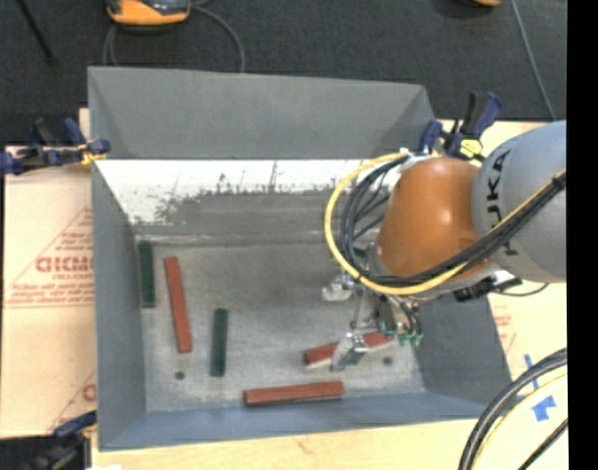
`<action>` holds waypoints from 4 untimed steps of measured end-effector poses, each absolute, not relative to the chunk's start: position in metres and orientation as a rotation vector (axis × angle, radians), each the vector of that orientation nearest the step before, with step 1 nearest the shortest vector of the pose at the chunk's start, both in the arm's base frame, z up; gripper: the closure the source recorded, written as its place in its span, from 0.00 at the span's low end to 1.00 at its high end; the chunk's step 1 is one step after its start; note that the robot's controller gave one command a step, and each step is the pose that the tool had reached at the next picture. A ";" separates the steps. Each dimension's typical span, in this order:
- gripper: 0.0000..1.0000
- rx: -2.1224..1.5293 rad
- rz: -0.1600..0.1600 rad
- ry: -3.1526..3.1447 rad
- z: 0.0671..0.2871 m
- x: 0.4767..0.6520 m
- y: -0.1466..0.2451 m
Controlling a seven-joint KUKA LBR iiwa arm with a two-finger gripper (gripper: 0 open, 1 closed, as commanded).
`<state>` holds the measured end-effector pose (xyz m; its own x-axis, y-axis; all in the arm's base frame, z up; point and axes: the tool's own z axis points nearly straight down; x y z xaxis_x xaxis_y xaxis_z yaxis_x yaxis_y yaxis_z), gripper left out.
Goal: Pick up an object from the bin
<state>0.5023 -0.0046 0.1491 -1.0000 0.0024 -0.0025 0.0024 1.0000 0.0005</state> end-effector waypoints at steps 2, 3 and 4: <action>1.00 -0.070 0.004 3.119 0.081 0.506 -0.024; 1.00 -0.213 0.000 3.131 0.224 0.511 -0.018; 1.00 -0.213 0.000 3.131 0.224 0.511 -0.018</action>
Offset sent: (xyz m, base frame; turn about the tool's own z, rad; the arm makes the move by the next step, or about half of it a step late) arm 0.0000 0.0000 0.0000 0.0000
